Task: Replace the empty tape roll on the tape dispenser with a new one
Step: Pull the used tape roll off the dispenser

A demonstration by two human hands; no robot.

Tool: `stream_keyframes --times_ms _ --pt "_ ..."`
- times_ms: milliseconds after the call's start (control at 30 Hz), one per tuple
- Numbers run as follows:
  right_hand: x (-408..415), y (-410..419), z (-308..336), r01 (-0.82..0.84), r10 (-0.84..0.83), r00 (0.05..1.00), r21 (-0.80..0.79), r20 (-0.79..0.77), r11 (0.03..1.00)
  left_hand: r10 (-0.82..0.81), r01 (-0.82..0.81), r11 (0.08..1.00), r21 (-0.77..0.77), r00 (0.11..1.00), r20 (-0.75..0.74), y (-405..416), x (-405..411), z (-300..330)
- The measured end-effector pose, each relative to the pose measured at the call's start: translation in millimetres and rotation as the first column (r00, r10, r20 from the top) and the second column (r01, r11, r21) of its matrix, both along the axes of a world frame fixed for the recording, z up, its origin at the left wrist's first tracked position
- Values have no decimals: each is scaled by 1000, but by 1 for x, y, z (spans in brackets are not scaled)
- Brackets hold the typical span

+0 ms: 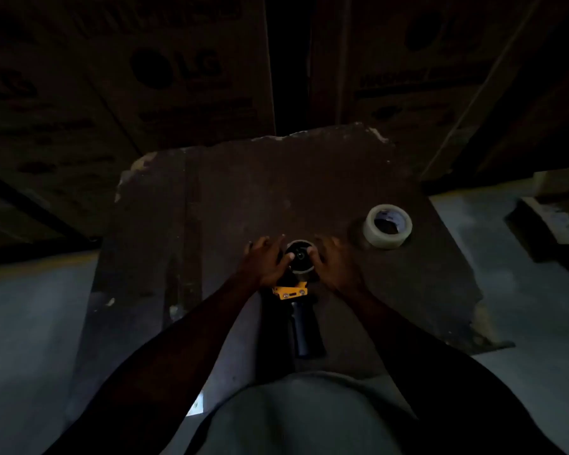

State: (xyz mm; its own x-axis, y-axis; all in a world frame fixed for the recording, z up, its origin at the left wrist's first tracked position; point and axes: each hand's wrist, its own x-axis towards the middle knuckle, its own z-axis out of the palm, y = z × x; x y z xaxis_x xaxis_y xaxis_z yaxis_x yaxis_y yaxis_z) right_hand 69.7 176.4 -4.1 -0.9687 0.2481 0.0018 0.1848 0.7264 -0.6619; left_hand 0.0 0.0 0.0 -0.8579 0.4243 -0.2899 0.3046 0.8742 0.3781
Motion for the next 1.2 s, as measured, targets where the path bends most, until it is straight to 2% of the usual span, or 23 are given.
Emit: stream_keyframes --times_ms 167,267,433,567,767,933,1200 --pt "-8 2 -7 -26 30 996 -45 84 999 -59 66 993 -100 996 68 3 -13 -3" --pt "-7 2 -8 0 6 996 -68 88 998 -53 59 996 -62 994 93 4 -17 2" --pt "-6 2 -23 76 -43 991 -272 125 959 -30 38 999 -35 978 204 8 -26 2" --pt "-4 7 -37 115 -77 988 -298 137 948 -64 79 996 -38 952 300 11 -35 -6" --pt "1 1 -25 192 -142 977 -377 157 906 -126 145 989 -28 929 349 16 -30 9" --pt "4 0 -26 227 -161 966 -367 201 902 -126 146 989 -32 927 353 19 -28 11" --pt "4 2 -26 252 -183 960 -371 212 894 -42 56 998 -22 909 415 24 -32 12"
